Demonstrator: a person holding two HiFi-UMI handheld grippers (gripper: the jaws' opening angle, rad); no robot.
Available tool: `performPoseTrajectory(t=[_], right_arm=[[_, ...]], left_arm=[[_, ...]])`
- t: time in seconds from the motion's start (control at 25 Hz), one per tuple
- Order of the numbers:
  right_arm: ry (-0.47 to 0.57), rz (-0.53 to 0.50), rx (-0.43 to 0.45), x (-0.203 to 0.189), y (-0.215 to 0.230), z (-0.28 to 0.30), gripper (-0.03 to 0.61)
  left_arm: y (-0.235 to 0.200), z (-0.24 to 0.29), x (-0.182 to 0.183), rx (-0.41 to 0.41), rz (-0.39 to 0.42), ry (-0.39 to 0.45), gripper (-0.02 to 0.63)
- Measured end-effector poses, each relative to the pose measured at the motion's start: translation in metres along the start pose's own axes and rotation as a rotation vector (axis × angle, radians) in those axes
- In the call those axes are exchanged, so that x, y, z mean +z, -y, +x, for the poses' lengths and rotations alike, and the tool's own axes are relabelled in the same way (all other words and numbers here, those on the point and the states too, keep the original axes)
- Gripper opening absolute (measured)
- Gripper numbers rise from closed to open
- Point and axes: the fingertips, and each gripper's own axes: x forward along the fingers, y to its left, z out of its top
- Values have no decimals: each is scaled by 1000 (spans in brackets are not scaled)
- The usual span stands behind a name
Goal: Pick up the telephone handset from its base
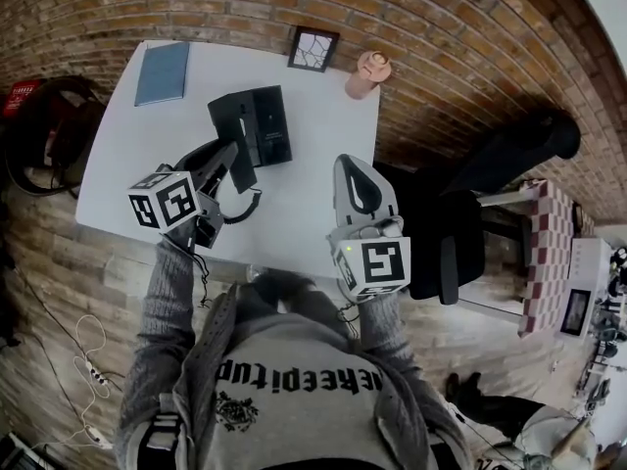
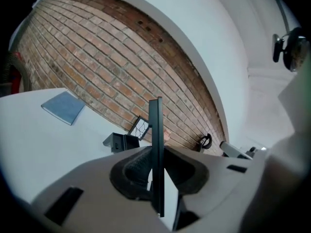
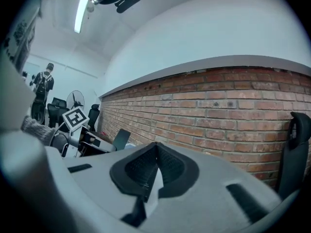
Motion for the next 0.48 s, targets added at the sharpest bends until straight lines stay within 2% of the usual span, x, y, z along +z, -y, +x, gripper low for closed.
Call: performPoseTrajectory(t=[0.24,0.48], right_arm=[[32,1,42,11,-3,-12,3],[52,-11,77,20,-4,-24,4]], left_arm=[[34,-31,14,56,90,81,72],[60,-59,24,105,133,161,72]])
